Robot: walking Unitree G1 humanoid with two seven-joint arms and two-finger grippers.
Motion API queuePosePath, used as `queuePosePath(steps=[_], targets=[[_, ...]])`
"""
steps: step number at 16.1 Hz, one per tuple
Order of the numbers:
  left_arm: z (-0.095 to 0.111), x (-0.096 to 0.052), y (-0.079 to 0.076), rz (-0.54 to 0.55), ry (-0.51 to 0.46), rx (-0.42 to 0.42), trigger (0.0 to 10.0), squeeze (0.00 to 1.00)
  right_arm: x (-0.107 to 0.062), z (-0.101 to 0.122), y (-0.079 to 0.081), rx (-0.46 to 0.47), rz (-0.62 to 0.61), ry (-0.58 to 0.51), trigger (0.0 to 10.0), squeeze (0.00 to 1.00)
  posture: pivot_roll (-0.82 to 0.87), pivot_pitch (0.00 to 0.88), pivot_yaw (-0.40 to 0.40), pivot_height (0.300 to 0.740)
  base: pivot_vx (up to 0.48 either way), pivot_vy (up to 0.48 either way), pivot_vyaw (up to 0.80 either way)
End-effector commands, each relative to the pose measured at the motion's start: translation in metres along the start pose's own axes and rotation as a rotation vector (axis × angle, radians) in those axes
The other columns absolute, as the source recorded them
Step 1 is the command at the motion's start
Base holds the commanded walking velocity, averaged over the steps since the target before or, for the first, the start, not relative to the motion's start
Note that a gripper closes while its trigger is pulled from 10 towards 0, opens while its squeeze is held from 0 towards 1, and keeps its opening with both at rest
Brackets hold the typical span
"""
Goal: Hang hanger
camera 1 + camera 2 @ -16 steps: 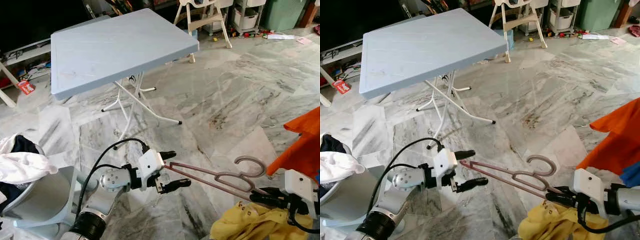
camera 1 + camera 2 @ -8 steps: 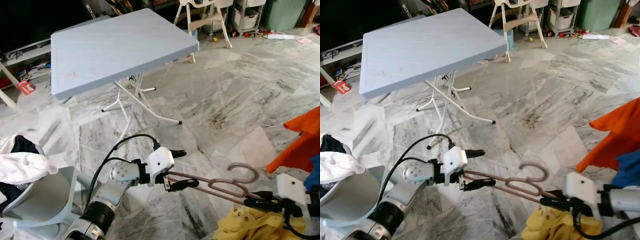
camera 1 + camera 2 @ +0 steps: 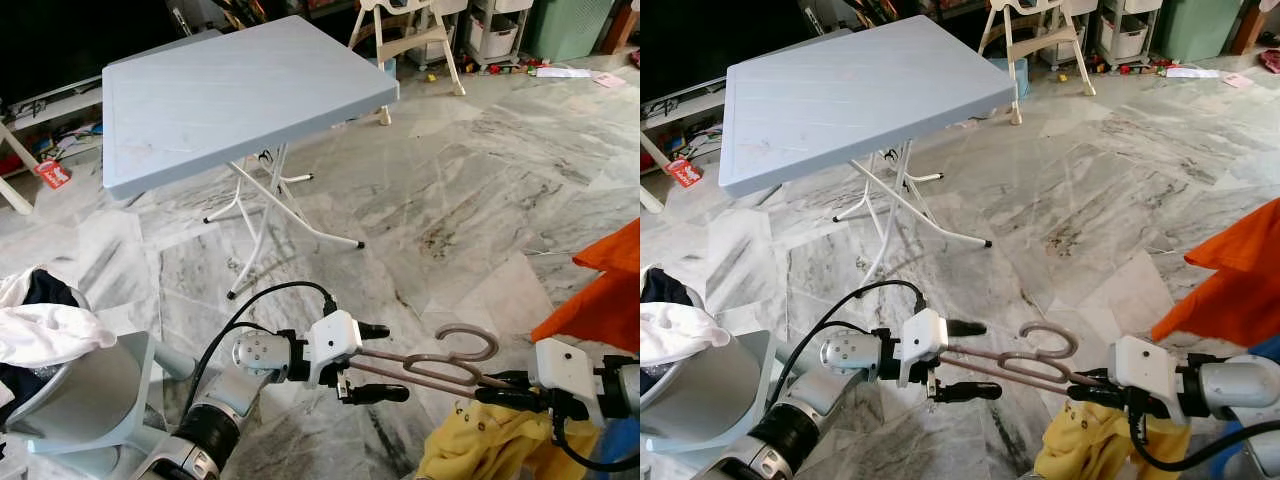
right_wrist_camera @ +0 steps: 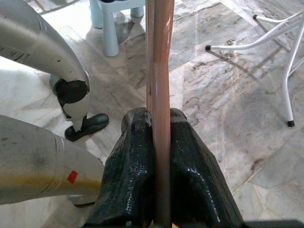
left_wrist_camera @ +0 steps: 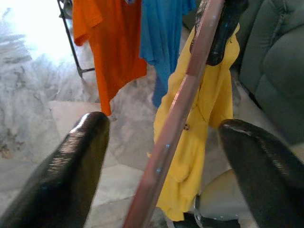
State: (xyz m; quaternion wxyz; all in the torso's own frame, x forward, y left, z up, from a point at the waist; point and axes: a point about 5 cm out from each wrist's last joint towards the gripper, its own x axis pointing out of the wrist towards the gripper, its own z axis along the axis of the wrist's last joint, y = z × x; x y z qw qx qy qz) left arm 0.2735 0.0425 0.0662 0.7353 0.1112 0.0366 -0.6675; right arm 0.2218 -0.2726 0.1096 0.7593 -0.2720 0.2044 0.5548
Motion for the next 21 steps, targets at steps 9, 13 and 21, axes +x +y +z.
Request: queuePosePath(steps=[9,13,21], targets=[[0.001,-0.005,0.01,-0.11,0.072,0.0,0.0,0.0,0.008,0.011,-0.007,-0.074,0.002,-0.024,10.0,0.0,-0.25,0.093,0.145,0.74,0.0,0.0,0.0],[-0.002,-0.007,0.009,-0.147,0.112,0.015,0.0,0.0,0.009,0.011,-0.007,-0.078,0.001,-0.022,10.0,0.0,-0.26,0.091,0.144,0.74,0.0,0.0,0.0],[-0.004,-0.008,0.01,-0.169,0.154,0.039,0.0,0.0,0.01,0.01,-0.007,-0.081,0.0,-0.02,10.0,0.0,-0.26,0.087,0.143,0.74,0.0,0.0,0.0]])
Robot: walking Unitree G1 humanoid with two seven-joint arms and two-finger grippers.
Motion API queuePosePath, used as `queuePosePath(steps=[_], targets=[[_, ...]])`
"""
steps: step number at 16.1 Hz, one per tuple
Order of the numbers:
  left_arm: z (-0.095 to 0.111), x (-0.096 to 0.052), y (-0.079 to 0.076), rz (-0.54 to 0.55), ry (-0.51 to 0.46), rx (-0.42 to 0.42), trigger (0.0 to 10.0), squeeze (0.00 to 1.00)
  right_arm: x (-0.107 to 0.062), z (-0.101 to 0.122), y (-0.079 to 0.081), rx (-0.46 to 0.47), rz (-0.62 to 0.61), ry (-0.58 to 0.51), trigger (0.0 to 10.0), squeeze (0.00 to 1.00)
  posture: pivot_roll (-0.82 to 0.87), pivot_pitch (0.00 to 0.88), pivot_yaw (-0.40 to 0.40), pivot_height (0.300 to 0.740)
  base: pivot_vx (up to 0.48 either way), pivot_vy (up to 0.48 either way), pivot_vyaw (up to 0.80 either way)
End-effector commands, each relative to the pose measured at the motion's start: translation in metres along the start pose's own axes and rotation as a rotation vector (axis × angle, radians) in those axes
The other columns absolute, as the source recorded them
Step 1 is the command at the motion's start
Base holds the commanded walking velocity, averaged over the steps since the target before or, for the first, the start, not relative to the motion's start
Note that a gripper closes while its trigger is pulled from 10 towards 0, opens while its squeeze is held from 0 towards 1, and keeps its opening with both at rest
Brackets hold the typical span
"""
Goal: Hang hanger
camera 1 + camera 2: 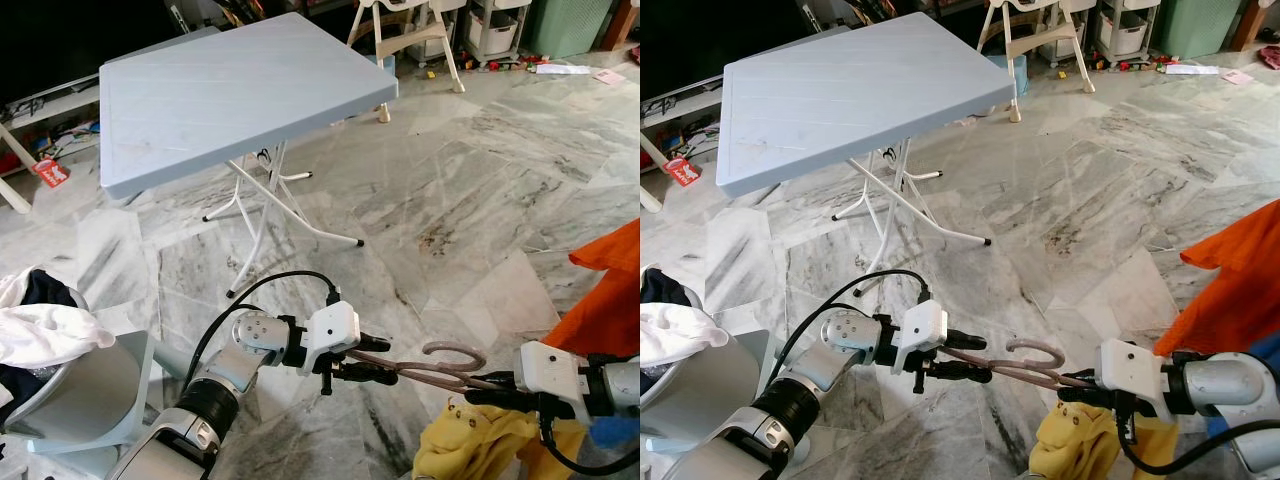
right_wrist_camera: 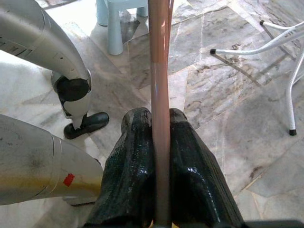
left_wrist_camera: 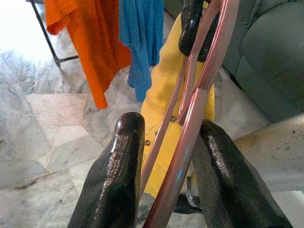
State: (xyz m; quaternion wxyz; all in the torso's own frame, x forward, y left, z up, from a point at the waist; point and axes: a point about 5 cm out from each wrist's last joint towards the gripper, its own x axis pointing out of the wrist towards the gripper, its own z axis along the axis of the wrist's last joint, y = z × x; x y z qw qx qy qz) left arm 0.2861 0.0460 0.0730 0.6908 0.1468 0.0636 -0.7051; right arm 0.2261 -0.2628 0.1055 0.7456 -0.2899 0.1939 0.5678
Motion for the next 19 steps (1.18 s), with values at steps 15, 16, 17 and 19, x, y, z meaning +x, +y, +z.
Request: queuePosePath(steps=[15,16,17,19], targets=[[-0.012,0.0,-0.004,-0.028,0.128,0.073,0.0,0.0,-0.001,0.007,-0.009,-0.047,-0.045,-0.029,10.0,0.0,-0.26,0.093,0.129,0.74,0.0,0.0,0.0],[-0.008,0.001,0.0,0.011,0.112,0.091,0.0,0.0,-0.001,0.008,-0.012,-0.056,-0.066,-0.038,10.0,0.0,-0.26,0.095,0.13,0.74,0.0,0.0,0.0],[-0.005,0.001,0.003,0.037,0.101,0.106,0.0,0.0,-0.002,0.009,-0.014,-0.062,-0.085,-0.046,10.0,0.0,-0.26,0.097,0.127,0.74,0.0,0.0,0.0],[-0.001,0.0,0.009,0.089,0.085,0.122,0.0,0.0,-0.005,0.012,-0.022,-0.073,-0.117,-0.05,10.0,0.0,-0.26,0.099,0.126,0.74,0.0,0.0,0.0]])
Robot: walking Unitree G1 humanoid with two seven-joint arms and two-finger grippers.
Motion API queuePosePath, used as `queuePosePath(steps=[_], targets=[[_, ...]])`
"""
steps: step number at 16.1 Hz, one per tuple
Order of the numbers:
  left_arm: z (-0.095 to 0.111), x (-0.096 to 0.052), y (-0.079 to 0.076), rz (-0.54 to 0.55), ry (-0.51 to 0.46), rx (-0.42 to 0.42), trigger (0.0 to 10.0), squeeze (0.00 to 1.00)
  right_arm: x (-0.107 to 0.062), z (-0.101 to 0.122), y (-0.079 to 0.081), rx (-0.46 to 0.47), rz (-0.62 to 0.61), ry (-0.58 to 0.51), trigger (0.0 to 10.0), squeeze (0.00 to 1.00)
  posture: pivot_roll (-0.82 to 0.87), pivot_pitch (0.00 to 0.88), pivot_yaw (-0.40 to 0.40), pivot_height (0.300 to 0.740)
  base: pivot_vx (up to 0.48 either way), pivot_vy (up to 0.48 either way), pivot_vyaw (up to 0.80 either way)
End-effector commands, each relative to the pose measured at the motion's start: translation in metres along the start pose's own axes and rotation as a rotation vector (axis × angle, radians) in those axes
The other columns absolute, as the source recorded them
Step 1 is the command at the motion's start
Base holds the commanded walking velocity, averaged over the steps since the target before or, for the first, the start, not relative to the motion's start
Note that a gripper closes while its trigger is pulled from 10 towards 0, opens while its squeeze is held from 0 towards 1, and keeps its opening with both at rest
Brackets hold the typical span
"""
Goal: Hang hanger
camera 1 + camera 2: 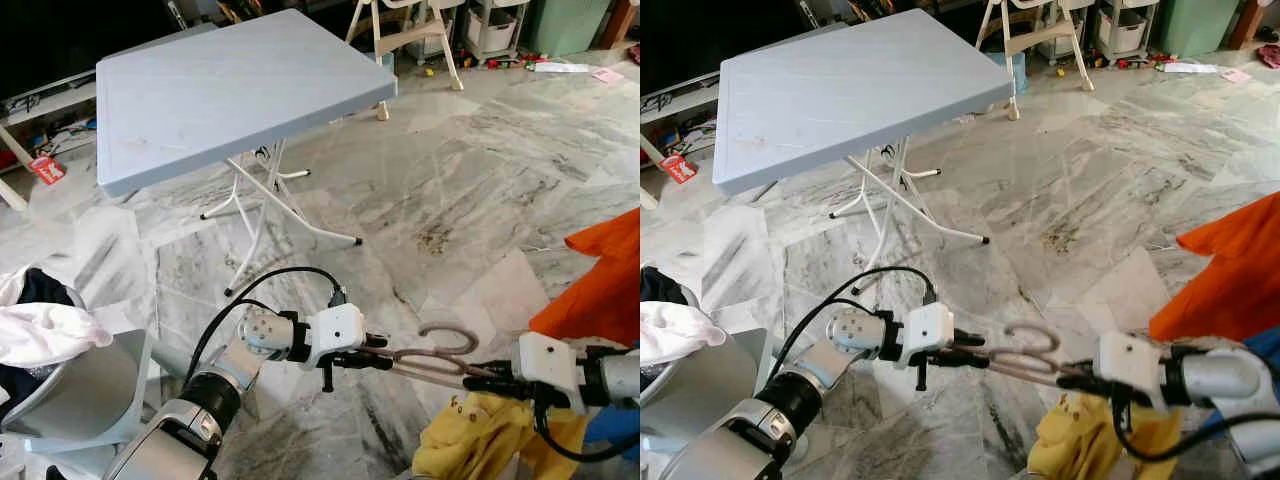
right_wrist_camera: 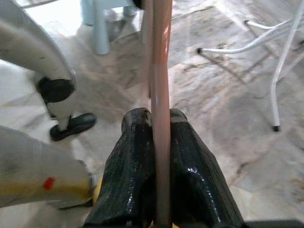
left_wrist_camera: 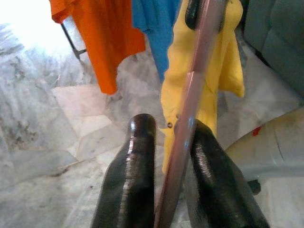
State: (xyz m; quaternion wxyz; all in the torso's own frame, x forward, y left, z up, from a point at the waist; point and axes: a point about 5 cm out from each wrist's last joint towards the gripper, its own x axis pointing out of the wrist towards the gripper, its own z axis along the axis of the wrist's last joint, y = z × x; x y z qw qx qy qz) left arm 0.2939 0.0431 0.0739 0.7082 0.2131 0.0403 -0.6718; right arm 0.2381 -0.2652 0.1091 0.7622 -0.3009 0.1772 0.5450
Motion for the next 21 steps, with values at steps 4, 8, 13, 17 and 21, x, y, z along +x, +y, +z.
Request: queuePosePath(steps=[4,8,13,17,21], targets=[[0.003,-0.006,0.014,0.077,0.011,0.036,0.0,0.0,-0.012,0.016,-0.026,-0.095,-0.126,-0.04,10.0,0.0,-0.26,0.103,0.123,0.74,0.0,0.0,0.0],[0.012,-0.013,0.034,0.18,0.019,0.072,0.0,0.0,-0.014,0.022,-0.038,-0.126,-0.172,-0.05,10.0,0.0,-0.26,0.107,0.123,0.74,0.0,0.0,0.0],[0.012,-0.016,0.04,0.207,0.051,0.089,0.0,0.0,-0.012,0.021,-0.04,-0.138,-0.184,-0.054,10.0,0.0,-0.26,0.108,0.127,0.74,0.0,0.0,0.0],[0.006,-0.015,0.036,0.18,0.074,0.077,0.0,0.0,-0.009,0.021,-0.039,-0.148,-0.194,-0.058,10.0,0.0,-0.26,0.104,0.131,0.74,0.0,0.0,0.0],[0.003,-0.016,0.035,0.169,0.089,0.068,0.0,0.0,-0.007,0.023,-0.042,-0.124,-0.203,-0.082,10.0,1.0,-0.25,0.101,0.138,0.74,0.0,0.0,0.0]])
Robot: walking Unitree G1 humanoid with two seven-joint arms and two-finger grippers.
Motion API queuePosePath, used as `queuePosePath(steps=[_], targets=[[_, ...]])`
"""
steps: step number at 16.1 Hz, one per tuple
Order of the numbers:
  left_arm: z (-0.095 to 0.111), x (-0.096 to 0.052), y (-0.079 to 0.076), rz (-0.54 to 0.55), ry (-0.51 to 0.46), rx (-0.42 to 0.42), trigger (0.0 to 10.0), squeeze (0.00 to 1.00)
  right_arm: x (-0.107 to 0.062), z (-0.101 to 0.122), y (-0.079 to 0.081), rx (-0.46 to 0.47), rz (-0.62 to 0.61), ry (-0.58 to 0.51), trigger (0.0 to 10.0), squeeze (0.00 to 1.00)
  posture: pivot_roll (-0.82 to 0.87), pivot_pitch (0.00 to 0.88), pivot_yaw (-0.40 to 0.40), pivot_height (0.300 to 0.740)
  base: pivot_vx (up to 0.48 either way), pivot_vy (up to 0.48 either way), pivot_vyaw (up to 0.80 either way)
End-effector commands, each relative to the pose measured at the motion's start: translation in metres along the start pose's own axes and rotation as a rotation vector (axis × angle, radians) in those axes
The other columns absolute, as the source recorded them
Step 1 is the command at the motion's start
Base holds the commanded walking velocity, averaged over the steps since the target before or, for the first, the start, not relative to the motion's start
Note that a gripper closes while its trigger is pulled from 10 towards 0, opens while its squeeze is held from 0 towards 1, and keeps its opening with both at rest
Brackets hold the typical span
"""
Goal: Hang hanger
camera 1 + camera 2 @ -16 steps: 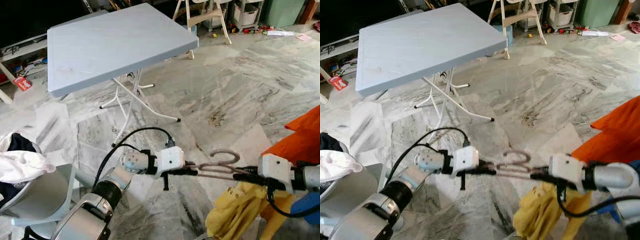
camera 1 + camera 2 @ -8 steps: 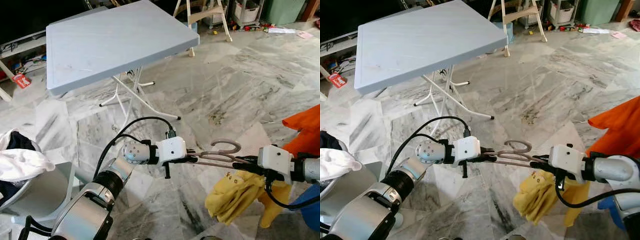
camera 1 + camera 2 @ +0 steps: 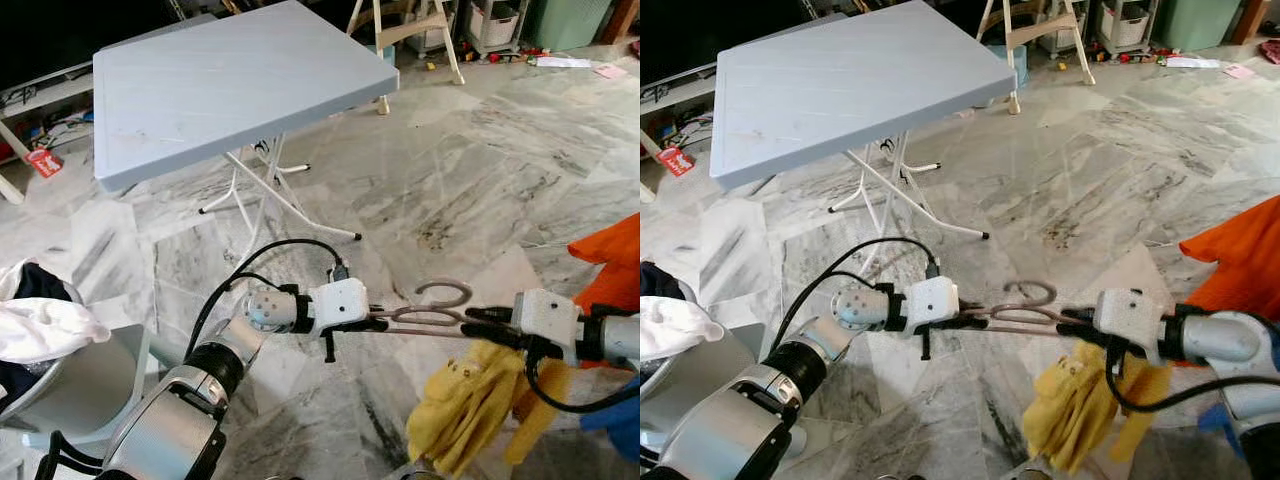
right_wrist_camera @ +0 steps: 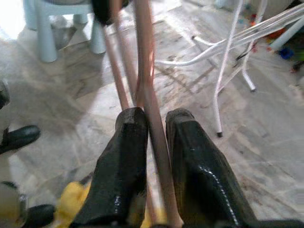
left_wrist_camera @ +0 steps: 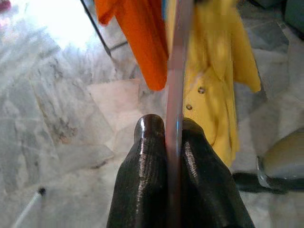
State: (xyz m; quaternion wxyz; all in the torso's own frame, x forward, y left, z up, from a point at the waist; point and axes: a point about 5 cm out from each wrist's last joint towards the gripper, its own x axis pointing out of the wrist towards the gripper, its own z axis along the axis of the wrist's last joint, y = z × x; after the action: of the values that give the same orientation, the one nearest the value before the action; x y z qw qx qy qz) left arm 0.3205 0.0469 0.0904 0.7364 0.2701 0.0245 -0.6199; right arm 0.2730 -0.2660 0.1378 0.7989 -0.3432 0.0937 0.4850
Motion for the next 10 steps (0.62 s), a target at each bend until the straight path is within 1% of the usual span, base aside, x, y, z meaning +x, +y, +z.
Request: queuePosePath(steps=[1,5,7,10], targets=[[-0.0057,-0.0085,0.0052,0.044,0.02,-0.019,0.0,0.0,-0.0005,0.0036,-0.0027,-0.017,-0.009,-0.021,10.0,1.0,-0.25,0.1,0.139,0.74,0.0,0.0,0.0],[-0.0075,-0.0097,0.0055,0.06,0.023,-0.025,0.0,0.0,-0.0024,0.0029,-0.0033,-0.026,-0.006,-0.016,10.0,1.0,-0.26,0.097,0.14,0.74,0.0,0.0,0.0],[-0.0086,-0.0121,0.0078,0.094,0.021,-0.027,0.0,0.0,-0.0047,0.0034,-0.0074,-0.043,-0.03,-0.014,10.0,1.0,-0.26,0.094,0.142,0.74,0.0,0.0,0.0],[-0.0086,-0.0121,0.0078,0.094,0.021,-0.027,0.0,0.0,-0.0047,0.0034,-0.0074,-0.043,-0.03,-0.014,10.0,1.0,-0.26,0.094,0.142,0.74,0.0,0.0,0.0]])
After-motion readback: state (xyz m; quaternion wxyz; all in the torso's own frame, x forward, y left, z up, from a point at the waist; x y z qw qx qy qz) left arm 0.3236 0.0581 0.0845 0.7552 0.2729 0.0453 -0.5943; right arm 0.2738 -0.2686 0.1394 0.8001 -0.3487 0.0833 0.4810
